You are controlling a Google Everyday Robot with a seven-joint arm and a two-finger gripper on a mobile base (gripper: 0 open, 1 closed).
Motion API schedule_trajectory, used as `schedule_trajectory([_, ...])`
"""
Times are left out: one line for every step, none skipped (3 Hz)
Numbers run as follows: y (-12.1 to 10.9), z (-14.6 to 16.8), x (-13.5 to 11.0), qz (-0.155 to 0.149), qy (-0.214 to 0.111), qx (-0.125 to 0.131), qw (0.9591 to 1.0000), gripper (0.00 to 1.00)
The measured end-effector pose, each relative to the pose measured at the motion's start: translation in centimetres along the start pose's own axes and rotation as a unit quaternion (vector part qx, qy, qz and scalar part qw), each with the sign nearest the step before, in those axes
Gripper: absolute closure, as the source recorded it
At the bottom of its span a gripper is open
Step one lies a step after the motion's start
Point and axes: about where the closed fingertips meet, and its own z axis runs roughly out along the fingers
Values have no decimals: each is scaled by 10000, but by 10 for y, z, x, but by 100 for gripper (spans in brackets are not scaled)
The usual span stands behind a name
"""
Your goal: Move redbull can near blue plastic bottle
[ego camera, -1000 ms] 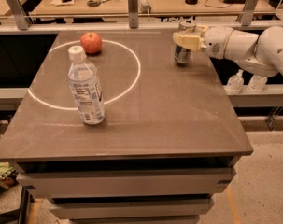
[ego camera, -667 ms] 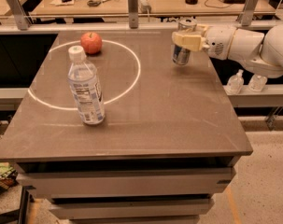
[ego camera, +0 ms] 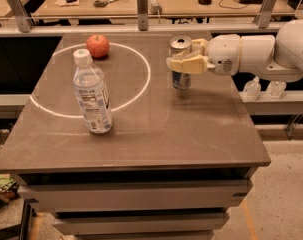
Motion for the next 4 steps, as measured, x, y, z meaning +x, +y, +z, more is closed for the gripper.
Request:
schedule_trajectory([0,0,0,0,0,-2,10000,100])
schedule_trajectory([11,5,-5,-54,-48,-214,9997,100])
schedule_trajectory([43,15,-12,-168,-118,-572,9982,100])
schedule_trajectory([75,29,-11,-153,-124,-896,9958,100])
